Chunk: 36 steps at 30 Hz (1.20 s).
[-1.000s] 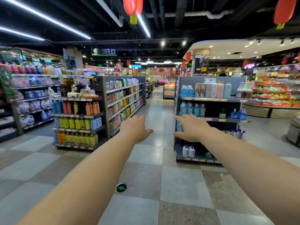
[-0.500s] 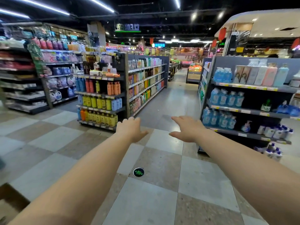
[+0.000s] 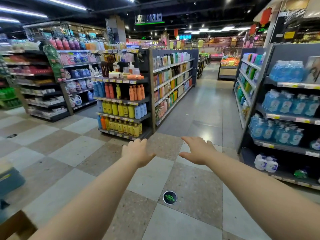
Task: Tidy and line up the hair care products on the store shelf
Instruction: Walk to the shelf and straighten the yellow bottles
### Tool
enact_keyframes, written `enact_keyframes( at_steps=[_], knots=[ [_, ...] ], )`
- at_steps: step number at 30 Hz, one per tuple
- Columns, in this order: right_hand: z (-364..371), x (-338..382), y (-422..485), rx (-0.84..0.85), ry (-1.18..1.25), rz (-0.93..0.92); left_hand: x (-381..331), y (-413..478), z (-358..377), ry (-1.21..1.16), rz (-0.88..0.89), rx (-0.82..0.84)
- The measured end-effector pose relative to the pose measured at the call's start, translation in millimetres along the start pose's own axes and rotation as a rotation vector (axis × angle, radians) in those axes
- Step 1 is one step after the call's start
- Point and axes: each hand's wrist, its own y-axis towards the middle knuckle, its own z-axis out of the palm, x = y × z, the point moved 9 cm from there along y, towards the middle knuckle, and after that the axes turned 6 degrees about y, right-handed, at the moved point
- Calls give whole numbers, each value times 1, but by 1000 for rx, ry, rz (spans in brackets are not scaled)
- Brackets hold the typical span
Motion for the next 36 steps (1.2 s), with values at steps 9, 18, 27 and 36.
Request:
enact_keyframes(
  at_steps=[9, 18, 27, 36],
  knots=[
    [-2, 24, 207, 28, -24, -152, 60, 163, 10, -2, -147, 0],
    [-12, 80, 383, 56, -23, -291, 140, 298, 1, -91, -318, -25],
    [12, 177, 545, 52, -20, -337, 264, 427, 3, -24, -325, -50],
    [31, 287, 696, 52, 33, -304, 398, 565, -2, -12, -232, -58]
  ],
)
